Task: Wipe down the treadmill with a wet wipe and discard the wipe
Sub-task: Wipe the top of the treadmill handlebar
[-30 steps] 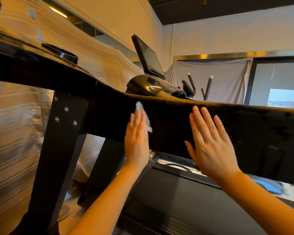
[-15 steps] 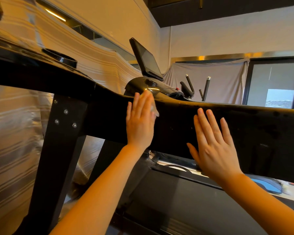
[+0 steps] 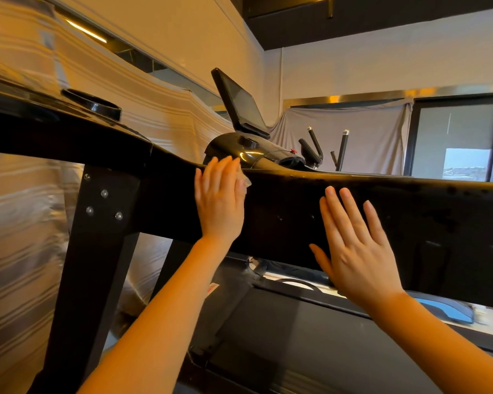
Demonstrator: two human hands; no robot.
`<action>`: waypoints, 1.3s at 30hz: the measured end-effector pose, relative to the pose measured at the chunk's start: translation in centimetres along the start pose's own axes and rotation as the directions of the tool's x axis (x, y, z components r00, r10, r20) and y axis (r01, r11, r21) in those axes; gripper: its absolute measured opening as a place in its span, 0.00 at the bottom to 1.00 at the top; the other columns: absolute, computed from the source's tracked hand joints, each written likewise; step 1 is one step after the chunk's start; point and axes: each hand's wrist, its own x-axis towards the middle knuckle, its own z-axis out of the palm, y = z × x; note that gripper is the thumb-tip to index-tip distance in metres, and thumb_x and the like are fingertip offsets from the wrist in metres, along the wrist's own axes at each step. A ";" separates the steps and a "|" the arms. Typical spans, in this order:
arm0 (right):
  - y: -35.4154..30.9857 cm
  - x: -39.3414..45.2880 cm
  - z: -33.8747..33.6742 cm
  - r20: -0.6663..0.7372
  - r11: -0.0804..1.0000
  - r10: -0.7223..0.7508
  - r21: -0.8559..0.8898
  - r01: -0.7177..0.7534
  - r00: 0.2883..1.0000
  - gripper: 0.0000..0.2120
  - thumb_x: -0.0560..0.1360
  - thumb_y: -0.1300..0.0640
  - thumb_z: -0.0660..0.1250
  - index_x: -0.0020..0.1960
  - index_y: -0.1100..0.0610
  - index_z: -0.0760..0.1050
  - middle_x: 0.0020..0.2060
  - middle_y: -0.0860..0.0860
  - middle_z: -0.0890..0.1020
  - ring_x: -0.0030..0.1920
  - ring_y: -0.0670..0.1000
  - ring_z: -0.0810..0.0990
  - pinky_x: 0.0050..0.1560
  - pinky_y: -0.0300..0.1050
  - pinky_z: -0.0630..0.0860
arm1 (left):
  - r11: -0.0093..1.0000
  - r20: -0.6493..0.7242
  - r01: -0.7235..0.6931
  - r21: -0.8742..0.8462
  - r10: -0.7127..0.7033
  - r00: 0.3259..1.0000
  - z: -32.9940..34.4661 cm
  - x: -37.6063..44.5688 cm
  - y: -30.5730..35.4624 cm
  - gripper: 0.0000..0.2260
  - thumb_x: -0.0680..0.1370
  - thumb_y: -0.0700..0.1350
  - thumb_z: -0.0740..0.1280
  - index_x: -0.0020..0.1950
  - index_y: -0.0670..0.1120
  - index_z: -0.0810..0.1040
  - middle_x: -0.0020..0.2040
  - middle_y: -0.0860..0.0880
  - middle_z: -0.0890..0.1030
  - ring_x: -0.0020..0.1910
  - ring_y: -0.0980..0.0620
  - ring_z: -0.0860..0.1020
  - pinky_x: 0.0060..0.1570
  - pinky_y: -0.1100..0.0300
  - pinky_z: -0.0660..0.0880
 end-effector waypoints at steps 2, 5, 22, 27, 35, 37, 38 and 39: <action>0.0 0.0 0.1 -0.004 1.000 0.001 -0.006 -0.001 1.000 0.34 0.81 0.43 0.51 0.78 0.64 0.54 0.79 0.60 0.54 0.79 0.59 0.48 0.78 0.58 0.43 | 1.000 0.012 0.020 -0.014 -0.020 1.000 0.1 -0.2 0.1 0.22 0.85 0.51 0.46 0.74 0.45 0.68 0.75 0.44 0.67 0.77 0.42 0.60 0.75 0.46 0.50; 0.0 -0.1 0.1 -0.008 1.000 0.000 -0.006 -0.001 1.000 0.34 0.81 0.43 0.51 0.78 0.64 0.54 0.79 0.61 0.53 0.79 0.59 0.47 0.78 0.58 0.43 | 0.998 0.066 -0.057 -0.036 0.059 0.996 0.3 -1.1 1.4 0.22 0.84 0.49 0.48 0.77 0.47 0.60 0.79 0.44 0.60 0.79 0.42 0.53 0.77 0.44 0.49; -0.1 -0.2 0.0 -0.005 1.000 0.012 -0.008 -0.012 1.000 0.34 0.81 0.43 0.52 0.79 0.64 0.53 0.78 0.61 0.54 0.79 0.59 0.46 0.78 0.57 0.42 | 0.992 0.161 0.122 -0.040 -0.114 0.980 2.2 -10.4 1.1 0.26 0.84 0.57 0.40 0.80 0.49 0.38 0.80 0.47 0.45 0.79 0.47 0.48 0.77 0.49 0.41; 0.0 -0.2 0.0 0.001 1.000 0.002 -0.021 -0.002 1.000 0.34 0.81 0.42 0.52 0.79 0.63 0.53 0.78 0.60 0.53 0.79 0.58 0.45 0.78 0.57 0.42 | 0.969 0.093 0.231 -0.088 -0.223 0.970 2.1 -7.4 1.6 0.28 0.84 0.57 0.42 0.79 0.44 0.41 0.79 0.46 0.44 0.80 0.46 0.47 0.77 0.50 0.40; 0.3 -0.4 0.2 -0.011 1.000 -0.014 -0.020 0.014 1.000 0.34 0.81 0.43 0.51 0.79 0.63 0.52 0.79 0.60 0.52 0.79 0.59 0.46 0.79 0.56 0.42 | 0.971 0.111 0.218 -0.094 -0.207 0.972 2.7 -10.8 0.7 0.27 0.84 0.55 0.43 0.79 0.42 0.47 0.79 0.41 0.52 0.79 0.43 0.52 0.77 0.47 0.45; 0.3 -0.3 0.2 -0.010 0.999 -0.019 -0.027 0.019 1.000 0.34 0.81 0.43 0.51 0.79 0.64 0.52 0.79 0.60 0.52 0.79 0.59 0.46 0.79 0.56 0.42 | 0.973 0.121 0.217 -0.081 -0.206 0.971 2.8 -11.1 0.7 0.27 0.84 0.55 0.42 0.79 0.42 0.48 0.79 0.42 0.52 0.79 0.43 0.52 0.77 0.48 0.44; 0.2 -0.3 0.2 -0.008 0.999 -0.020 -0.033 0.020 1.000 0.34 0.81 0.43 0.51 0.79 0.64 0.52 0.79 0.60 0.52 0.79 0.59 0.45 0.79 0.56 0.42 | 0.976 0.125 0.206 -0.074 -0.196 0.973 2.7 -10.6 0.7 0.27 0.84 0.56 0.42 0.79 0.42 0.47 0.79 0.42 0.51 0.79 0.43 0.51 0.77 0.49 0.43; 0.2 -0.3 0.1 -0.004 0.999 -0.020 -0.038 0.020 1.000 0.34 0.82 0.43 0.52 0.79 0.64 0.52 0.79 0.60 0.51 0.79 0.59 0.45 0.78 0.57 0.42 | 0.980 0.126 0.189 -0.066 -0.180 0.976 2.5 -9.8 0.9 0.27 0.84 0.56 0.41 0.79 0.42 0.45 0.79 0.43 0.49 0.79 0.44 0.50 0.77 0.49 0.42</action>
